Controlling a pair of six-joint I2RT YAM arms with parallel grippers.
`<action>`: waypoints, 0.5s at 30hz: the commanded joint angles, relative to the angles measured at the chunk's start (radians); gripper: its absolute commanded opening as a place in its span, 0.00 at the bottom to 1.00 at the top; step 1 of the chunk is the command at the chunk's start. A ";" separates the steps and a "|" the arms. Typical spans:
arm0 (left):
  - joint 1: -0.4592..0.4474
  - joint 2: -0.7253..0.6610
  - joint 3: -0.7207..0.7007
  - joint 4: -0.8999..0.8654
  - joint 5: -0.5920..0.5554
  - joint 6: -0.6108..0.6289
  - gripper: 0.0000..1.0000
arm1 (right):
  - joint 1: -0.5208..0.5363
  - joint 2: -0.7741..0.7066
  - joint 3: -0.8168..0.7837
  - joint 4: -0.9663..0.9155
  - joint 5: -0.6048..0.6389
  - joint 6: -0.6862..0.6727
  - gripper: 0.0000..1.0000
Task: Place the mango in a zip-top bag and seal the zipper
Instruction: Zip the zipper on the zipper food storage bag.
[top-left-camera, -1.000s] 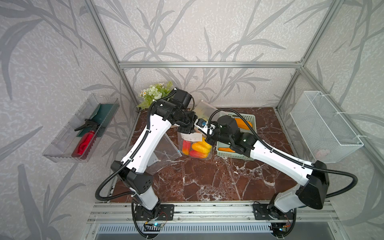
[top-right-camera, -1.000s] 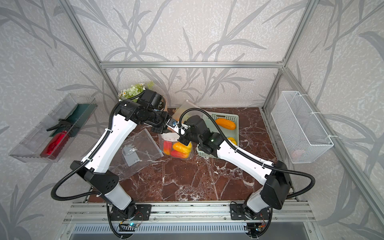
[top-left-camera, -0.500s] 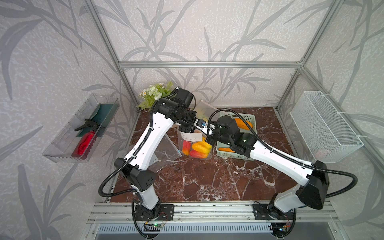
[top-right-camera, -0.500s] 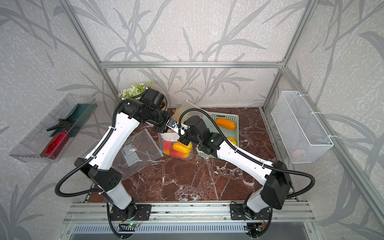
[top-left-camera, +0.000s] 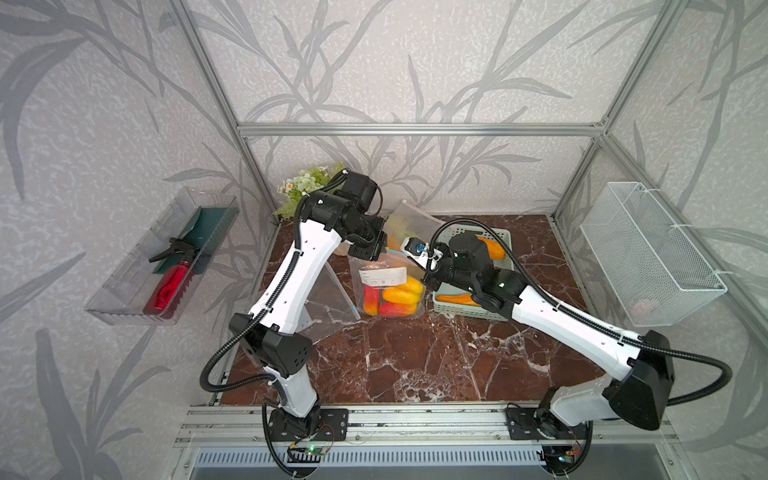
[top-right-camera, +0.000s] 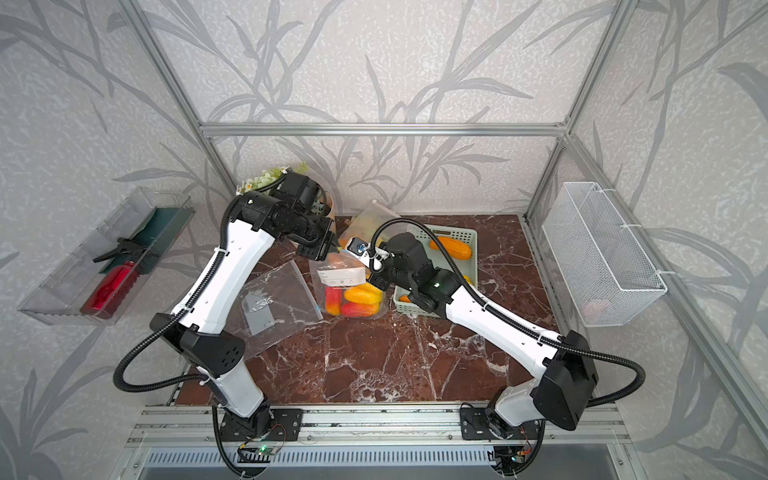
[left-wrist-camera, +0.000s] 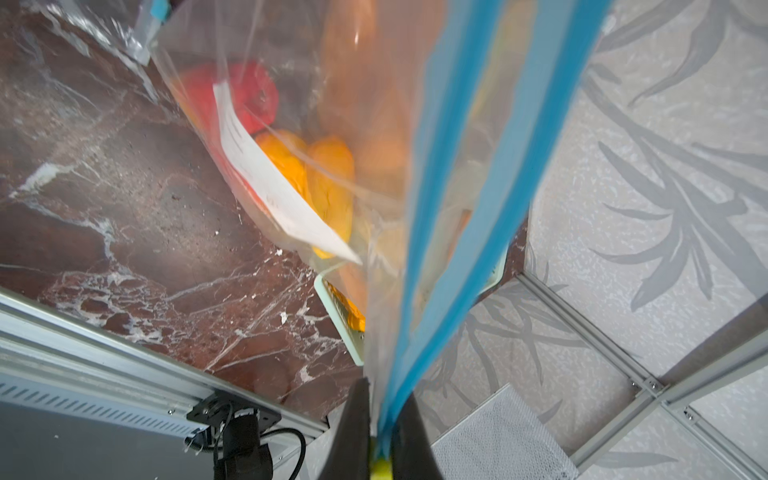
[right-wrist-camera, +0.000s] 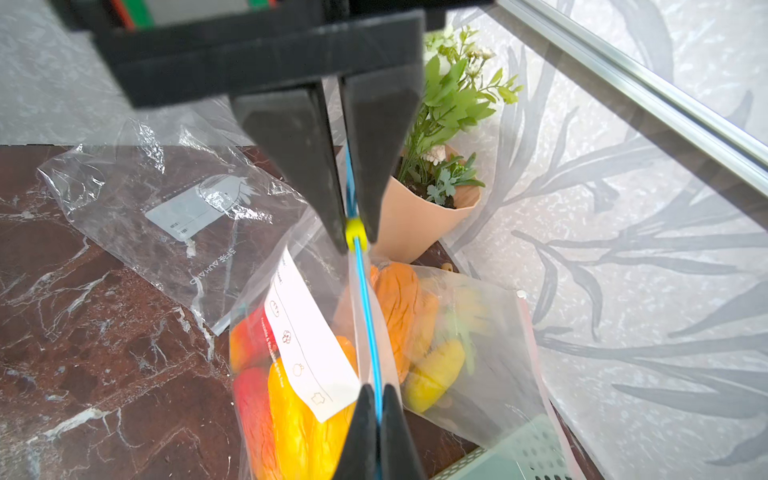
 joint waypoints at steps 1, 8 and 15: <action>0.068 0.028 0.033 -0.072 -0.181 0.061 0.00 | -0.040 -0.072 -0.028 -0.010 0.008 0.040 0.00; 0.137 0.066 0.106 -0.119 -0.322 0.166 0.00 | -0.072 -0.116 -0.055 -0.013 0.018 0.067 0.00; 0.158 0.090 0.140 -0.146 -0.352 0.214 0.00 | -0.082 -0.139 -0.069 -0.025 0.034 0.077 0.00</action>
